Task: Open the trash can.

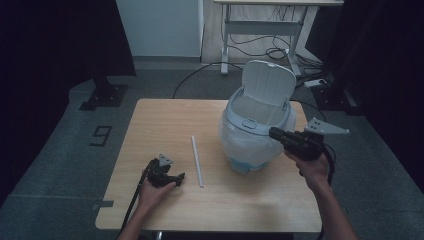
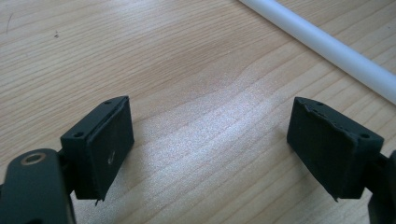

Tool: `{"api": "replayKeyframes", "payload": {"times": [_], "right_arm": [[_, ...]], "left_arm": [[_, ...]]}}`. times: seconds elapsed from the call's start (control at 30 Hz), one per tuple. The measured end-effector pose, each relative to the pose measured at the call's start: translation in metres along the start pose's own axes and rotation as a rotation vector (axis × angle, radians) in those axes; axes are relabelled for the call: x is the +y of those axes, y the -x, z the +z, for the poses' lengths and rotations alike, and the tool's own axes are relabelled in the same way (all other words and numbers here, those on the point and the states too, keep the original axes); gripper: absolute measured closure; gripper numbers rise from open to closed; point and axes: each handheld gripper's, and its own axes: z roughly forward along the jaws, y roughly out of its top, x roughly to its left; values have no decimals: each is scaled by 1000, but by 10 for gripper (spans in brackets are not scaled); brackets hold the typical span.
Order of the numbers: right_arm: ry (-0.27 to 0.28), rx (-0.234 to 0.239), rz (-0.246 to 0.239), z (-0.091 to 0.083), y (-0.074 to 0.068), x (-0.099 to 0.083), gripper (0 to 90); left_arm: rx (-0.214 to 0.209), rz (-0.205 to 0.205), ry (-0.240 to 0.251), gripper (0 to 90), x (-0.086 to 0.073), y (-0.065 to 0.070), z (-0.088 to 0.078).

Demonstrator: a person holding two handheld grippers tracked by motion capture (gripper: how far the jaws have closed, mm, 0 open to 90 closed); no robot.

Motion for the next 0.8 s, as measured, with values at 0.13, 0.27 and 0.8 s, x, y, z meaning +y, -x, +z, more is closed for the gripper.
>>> {"api": "replayKeyframes", "payload": {"times": [0.13, 0.27, 0.8], "right_arm": [[16, 19, 13, -21, 6, -22, 691], [7, -11, 31, -36, 12, -52, 572], [-91, -131, 112, -36, 35, -136, 393]], "left_arm": [[2, -2, 2, 145, 0, 0, 0], [4, -4, 4, 145, 0, 0, 0], [38, -37, 19, 220, 1, 1, -4]]}}
